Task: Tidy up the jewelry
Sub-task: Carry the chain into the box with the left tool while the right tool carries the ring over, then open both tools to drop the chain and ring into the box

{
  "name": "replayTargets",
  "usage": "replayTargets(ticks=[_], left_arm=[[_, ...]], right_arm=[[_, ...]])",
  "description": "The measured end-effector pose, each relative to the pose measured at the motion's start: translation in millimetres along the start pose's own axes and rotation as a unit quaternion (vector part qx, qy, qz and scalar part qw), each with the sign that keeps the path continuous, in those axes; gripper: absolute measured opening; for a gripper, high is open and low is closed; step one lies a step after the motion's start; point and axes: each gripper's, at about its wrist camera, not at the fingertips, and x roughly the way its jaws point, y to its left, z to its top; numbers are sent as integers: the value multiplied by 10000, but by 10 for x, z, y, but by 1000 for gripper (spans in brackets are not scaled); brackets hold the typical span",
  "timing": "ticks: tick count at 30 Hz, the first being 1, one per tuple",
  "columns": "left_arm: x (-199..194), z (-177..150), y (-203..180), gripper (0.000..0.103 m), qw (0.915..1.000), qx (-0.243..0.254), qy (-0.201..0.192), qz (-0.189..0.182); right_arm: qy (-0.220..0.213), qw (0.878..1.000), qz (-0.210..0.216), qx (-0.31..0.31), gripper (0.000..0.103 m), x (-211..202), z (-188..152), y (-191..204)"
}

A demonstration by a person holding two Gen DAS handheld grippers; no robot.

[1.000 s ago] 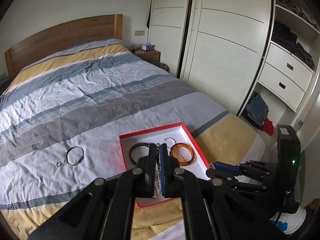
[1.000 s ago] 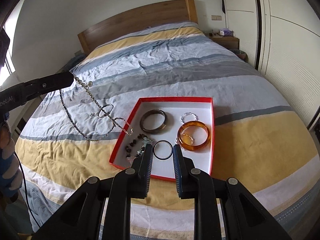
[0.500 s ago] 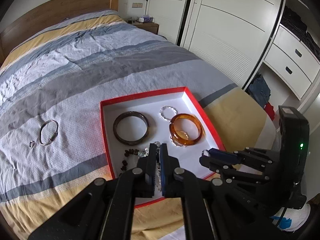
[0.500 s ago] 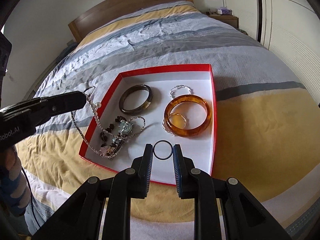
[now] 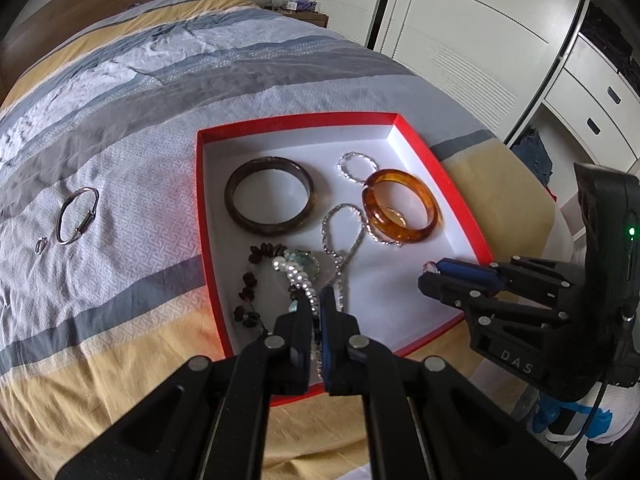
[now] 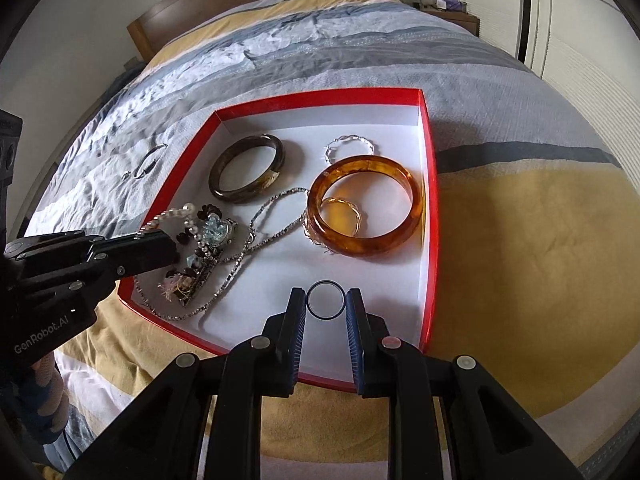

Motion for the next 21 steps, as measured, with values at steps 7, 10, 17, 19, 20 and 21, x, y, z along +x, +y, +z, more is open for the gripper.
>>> replayTargets(ticks=[7,10,17,19,20,21], left_arm=[[62,-62,63,5,9999,-137,103,-10],[67,-89,70,5,9997,-164,167,-42],[-3,-138,99,22,9994,-246,220,-59],[-62,-142,95,23,9995,-245,186,-62],[-101,-142,86,23,9996,-237,153,-63],[-148,-140,72,23,9997,-226,119,-57]], right_arm=[[222,9991,-266,-255,20,118,38,76],[261,9982,-418,-344,21,154,56,95],[275,9983,-431,-264,32,110,60,68],[217,9988,-403,-199,33,41,55,59],[188,9988,-406,-183,34,4,48,63],[151,9989,-408,-164,34,-38,47,66]])
